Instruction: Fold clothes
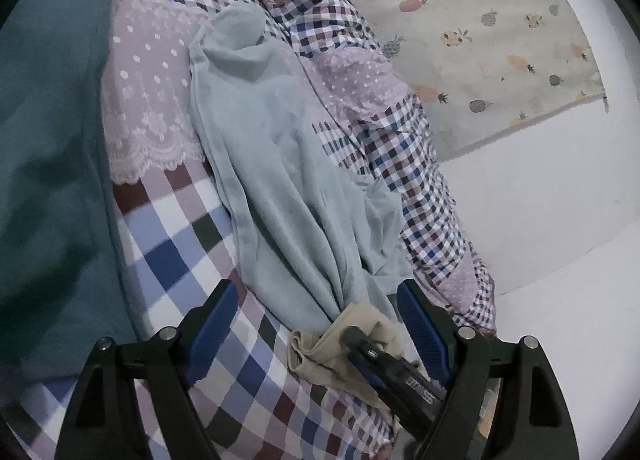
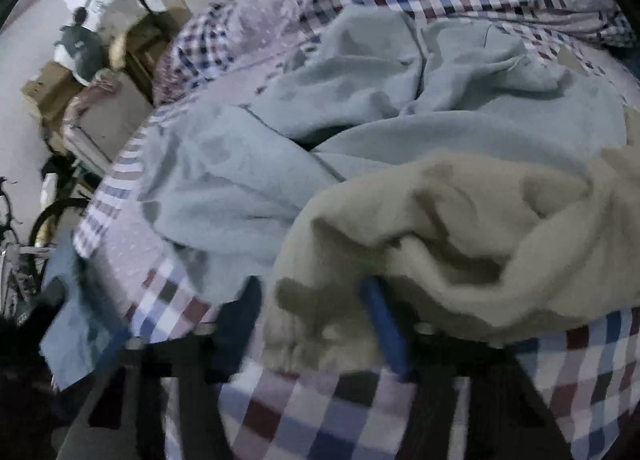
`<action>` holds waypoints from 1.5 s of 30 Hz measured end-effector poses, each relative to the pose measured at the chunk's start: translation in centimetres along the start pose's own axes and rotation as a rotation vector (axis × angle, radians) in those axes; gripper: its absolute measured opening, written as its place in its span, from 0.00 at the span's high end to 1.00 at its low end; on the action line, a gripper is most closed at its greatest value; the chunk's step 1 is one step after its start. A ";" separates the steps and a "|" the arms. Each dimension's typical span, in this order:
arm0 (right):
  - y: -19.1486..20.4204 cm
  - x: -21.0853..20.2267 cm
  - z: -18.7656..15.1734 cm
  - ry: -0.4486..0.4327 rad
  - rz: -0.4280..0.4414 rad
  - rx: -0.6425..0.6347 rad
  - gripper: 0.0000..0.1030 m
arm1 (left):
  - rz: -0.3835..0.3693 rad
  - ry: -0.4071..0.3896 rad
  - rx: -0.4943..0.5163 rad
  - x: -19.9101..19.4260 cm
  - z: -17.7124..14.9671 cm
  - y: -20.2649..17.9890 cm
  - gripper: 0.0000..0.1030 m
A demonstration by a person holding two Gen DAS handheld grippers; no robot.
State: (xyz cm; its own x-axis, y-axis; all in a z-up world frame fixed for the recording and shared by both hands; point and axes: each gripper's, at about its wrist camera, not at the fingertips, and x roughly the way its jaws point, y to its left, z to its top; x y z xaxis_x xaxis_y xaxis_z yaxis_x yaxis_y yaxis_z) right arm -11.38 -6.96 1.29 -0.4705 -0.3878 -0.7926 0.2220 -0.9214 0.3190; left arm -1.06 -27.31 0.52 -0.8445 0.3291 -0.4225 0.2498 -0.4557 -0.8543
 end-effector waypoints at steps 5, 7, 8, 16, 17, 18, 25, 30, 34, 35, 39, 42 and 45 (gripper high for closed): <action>-2.3 -6.9 -0.5 -0.149 0.018 0.060 0.98 | -0.021 0.001 -0.023 -0.8 1.3 0.9 0.18; -3.2 -9.7 -0.7 -0.209 0.025 0.084 0.99 | -0.030 0.015 -0.028 -0.9 1.4 1.1 0.18; -3.6 -11.0 -0.7 -0.238 0.029 0.096 0.99 | -0.035 0.023 -0.029 -0.9 1.4 1.2 0.18; -16.6 -25.1 -13.1 -0.385 -0.075 0.423 0.99 | -0.091 0.131 0.078 -0.5 -1.1 -1.3 0.18; -18.5 -26.0 -15.4 -0.368 -0.120 0.467 0.98 | -0.101 0.153 0.108 -0.3 -1.8 -2.0 0.18; -20.4 -26.6 -17.7 -0.342 -0.162 0.515 0.98 | -0.112 0.175 0.138 -0.2 -2.5 -2.7 0.18; -27.7 -28.3 -26.2 -0.163 -0.426 0.721 0.95 | -0.147 0.365 0.388 2.5 -10.5 -7.8 0.18; -23.4 -27.9 -20.9 -0.205 -0.416 0.415 0.76 | -0.146 0.518 0.480 5.4 -16.4 -9.5 0.18; -18.7 -23.9 -15.1 -0.177 -0.383 0.101 0.61 | -0.142 0.576 0.527 6.4 -19.2 -10.0 0.18; -17.7 -22.7 -13.7 -0.166 -0.384 0.033 0.61 | -0.137 0.582 0.528 6.5 -19.5 -10.0 0.18; -15.8 -17.1 -8.1 -0.106 -0.392 -0.156 0.62 | -0.127 0.575 0.448 7.1 -18.9 -9.1 0.18; -15.1 -12.7 -5.4 -0.052 -0.465 -0.295 0.62 | -0.122 0.556 0.368 7.7 -17.9 -8.1 0.18; -15.2 -7.7 -3.5 0.021 -0.537 -0.380 0.64 | -0.123 0.542 0.319 8.1 -17.2 -7.5 0.18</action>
